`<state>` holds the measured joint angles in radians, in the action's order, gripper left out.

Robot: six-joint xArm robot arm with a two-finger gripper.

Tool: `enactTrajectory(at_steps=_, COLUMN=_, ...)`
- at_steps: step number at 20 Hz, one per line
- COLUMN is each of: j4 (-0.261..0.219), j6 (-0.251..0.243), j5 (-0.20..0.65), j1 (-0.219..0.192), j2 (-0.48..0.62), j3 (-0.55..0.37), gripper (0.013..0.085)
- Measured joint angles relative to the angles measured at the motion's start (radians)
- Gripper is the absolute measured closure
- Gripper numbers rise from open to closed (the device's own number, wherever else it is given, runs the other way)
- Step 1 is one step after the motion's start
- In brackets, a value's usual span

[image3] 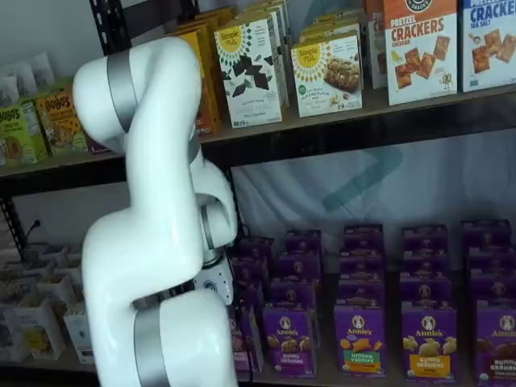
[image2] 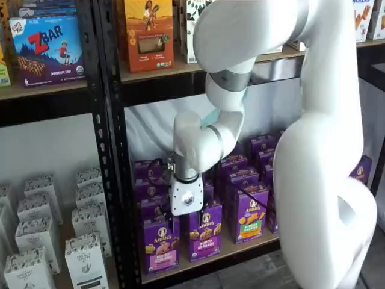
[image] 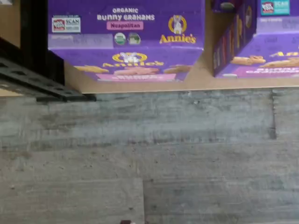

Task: Pick up the purple box with a pink patch in the middle, on the bottom shelf, the first box from the left

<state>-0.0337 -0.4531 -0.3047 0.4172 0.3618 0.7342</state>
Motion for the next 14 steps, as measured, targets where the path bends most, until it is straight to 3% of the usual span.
enactTrajectory(at_steps=4, j4=0.004, j6=0.003, j5=-0.022, j1=0.0, j2=0.031, j3=0.053, gripper=0.013)
enactTrajectory(at_steps=11, j4=0.056, j6=0.06, j5=-0.046, j1=-0.007, j2=0.106, j3=0.153, gripper=0.013)
enactTrajectory(at_steps=14, j4=0.046, j6=0.055, j5=-0.034, j1=-0.012, j2=0.139, j3=0.185, gripper=0.013)
